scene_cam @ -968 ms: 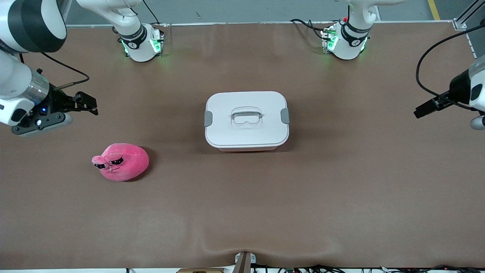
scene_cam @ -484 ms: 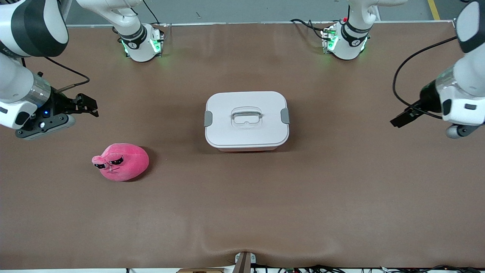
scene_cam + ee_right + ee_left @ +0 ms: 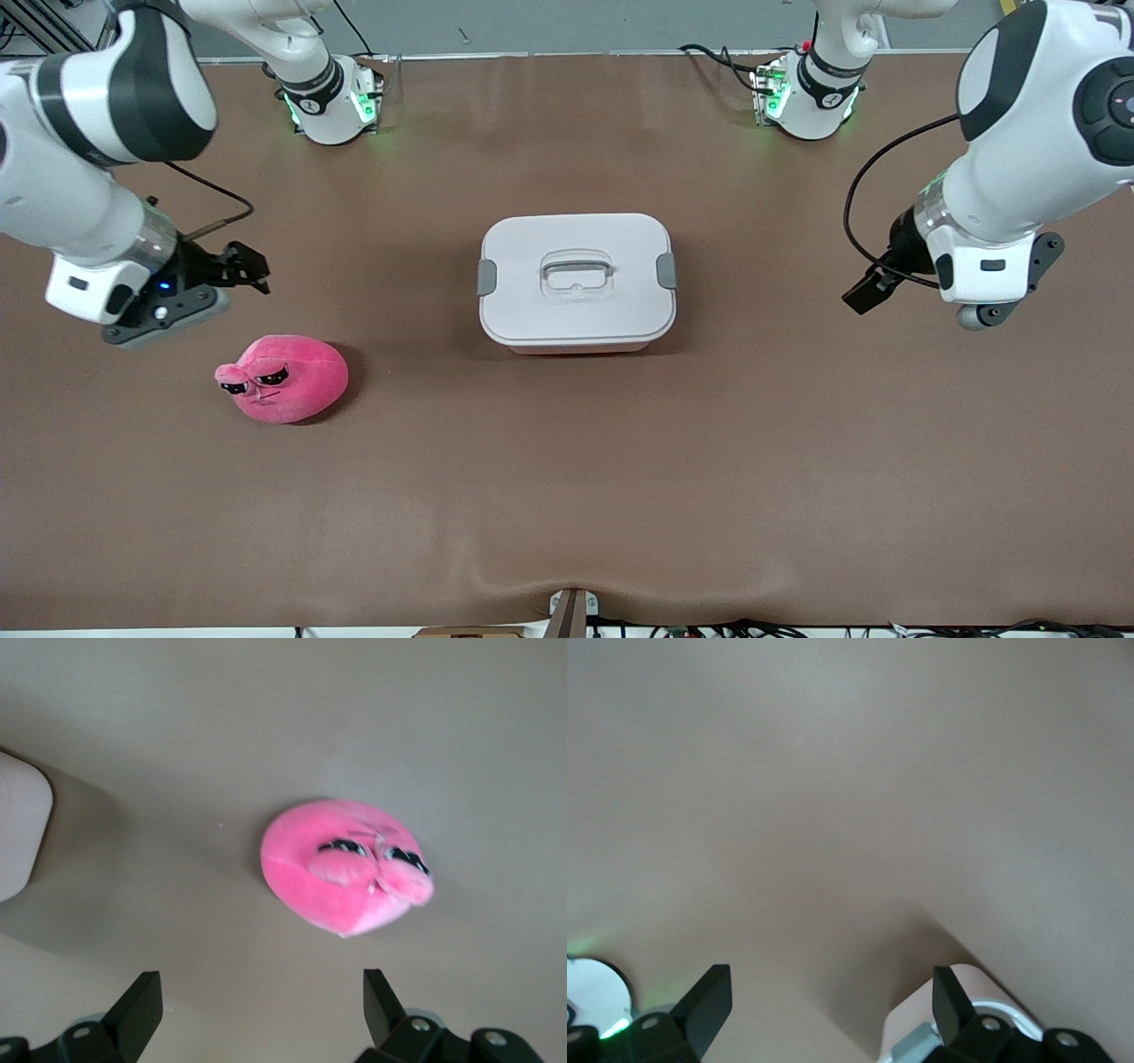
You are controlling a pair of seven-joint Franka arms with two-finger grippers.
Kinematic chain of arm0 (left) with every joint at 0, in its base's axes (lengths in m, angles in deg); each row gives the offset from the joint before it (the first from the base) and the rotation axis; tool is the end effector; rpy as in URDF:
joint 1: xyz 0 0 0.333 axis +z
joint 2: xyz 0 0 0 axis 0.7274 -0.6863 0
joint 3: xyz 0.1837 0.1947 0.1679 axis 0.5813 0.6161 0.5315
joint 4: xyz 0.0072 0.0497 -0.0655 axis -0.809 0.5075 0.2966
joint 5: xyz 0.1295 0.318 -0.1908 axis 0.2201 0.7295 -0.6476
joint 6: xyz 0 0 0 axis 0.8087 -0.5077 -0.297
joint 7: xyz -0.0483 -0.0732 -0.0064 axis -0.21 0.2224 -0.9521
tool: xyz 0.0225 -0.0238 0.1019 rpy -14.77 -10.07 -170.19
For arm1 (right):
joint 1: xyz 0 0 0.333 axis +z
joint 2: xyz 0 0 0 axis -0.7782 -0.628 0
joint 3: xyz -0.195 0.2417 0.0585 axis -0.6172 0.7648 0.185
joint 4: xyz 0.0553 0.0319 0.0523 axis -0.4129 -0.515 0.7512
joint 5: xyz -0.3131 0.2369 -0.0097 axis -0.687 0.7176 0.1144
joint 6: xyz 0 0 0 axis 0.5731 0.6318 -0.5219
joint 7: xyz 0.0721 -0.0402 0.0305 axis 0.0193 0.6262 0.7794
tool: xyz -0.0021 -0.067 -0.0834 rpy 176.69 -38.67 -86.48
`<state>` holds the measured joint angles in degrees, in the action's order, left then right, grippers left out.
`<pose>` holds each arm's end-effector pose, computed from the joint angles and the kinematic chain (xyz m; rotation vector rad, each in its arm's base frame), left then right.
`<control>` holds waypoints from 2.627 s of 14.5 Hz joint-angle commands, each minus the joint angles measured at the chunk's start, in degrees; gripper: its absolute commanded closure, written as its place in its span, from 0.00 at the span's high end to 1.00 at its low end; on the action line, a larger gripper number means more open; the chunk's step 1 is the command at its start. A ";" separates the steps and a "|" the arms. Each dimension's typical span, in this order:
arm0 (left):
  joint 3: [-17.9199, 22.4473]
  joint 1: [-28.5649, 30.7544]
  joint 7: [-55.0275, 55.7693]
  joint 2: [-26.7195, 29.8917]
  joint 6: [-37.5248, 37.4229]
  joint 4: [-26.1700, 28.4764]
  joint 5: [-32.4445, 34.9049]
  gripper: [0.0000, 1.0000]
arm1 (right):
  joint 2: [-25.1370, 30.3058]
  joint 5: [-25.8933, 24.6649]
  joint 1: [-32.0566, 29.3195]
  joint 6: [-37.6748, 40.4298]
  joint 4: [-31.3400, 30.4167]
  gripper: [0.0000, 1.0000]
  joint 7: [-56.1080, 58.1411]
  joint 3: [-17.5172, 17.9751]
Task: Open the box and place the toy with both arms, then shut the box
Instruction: 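Reach the right gripper to the pink plush while the left gripper approaches the box, then lower the left gripper onto the lid handle while the right gripper grips the plush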
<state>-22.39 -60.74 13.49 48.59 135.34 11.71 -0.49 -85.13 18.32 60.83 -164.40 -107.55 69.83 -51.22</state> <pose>0.5791 -0.1651 0.5486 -2.8448 -1.2159 0.1195 0.5850 0.0877 0.4969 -3.0495 -0.6949 0.0244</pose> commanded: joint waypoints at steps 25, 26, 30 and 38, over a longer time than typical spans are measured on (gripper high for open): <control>0.40 -19.40 47.57 -11.35 10.29 -2.00 -0.33 1.00 | -14.43 -0.18 -3.14 -11.34 -0.09 1.00 0.19 -0.66; 0.40 -19.84 48.71 -11.88 10.73 -2.09 -0.33 1.00 | -14.69 -0.18 -3.23 -11.43 0.00 1.00 0.19 -0.66; 0.40 -21.08 50.92 -12.94 11.35 -2.62 -0.15 1.00 | -15.57 -0.18 -3.32 -11.78 0.09 1.00 0.20 -0.66; 0.40 -24.07 57.51 -14.08 12.75 -3.76 0.29 1.00 | -16.80 -0.18 -3.49 -13.45 0.00 1.00 0.28 -0.75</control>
<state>-22.51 -83.46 69.00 35.99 147.47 9.75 -0.49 -101.30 18.32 58.08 -177.22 -107.96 69.83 -52.47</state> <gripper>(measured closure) 0.000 0.000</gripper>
